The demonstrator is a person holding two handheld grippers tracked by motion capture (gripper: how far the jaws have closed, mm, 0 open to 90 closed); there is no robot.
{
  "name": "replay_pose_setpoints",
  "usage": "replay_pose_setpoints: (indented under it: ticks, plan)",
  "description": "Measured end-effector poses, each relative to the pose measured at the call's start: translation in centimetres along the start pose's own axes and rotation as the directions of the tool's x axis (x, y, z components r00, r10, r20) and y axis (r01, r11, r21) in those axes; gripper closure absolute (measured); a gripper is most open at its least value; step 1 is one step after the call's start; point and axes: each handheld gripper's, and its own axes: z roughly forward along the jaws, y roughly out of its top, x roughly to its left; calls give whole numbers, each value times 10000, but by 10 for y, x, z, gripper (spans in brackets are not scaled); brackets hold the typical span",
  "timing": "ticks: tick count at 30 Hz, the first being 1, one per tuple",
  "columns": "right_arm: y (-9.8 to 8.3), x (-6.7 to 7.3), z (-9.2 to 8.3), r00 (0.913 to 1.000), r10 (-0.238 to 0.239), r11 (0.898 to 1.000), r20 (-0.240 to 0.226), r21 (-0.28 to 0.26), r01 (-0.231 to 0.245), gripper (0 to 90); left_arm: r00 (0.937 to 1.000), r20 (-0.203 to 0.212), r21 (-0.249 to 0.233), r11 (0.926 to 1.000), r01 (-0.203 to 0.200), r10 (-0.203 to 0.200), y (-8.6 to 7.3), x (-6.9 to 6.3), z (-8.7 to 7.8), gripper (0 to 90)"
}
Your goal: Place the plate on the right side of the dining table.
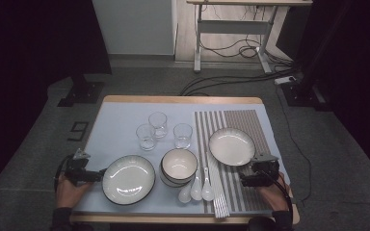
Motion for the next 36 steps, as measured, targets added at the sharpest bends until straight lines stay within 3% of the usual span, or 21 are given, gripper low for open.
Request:
replay_pose_setpoints:
  ticks: [7,16,18,36]
  plan:
    - [-11,-3,15,9989,411,9991,-207,110,-409,24,10000,0,0,10000,0,0,0,0,0,0]
    - [-21,-9,23,9923,1009,9932,-718,-502,-1046,0,10000,0,0,10000,1,-1,0,0,0,0]
    - [-21,-10,24,9901,1118,9923,-844,-432,-1157,0,10000,-1,4,10000,-3,3,0,0,0,0]
    - [-21,-10,24,9902,1111,9923,-848,-447,-1152,0,10000,8,4,10000,6,-6,0,0,0,0]
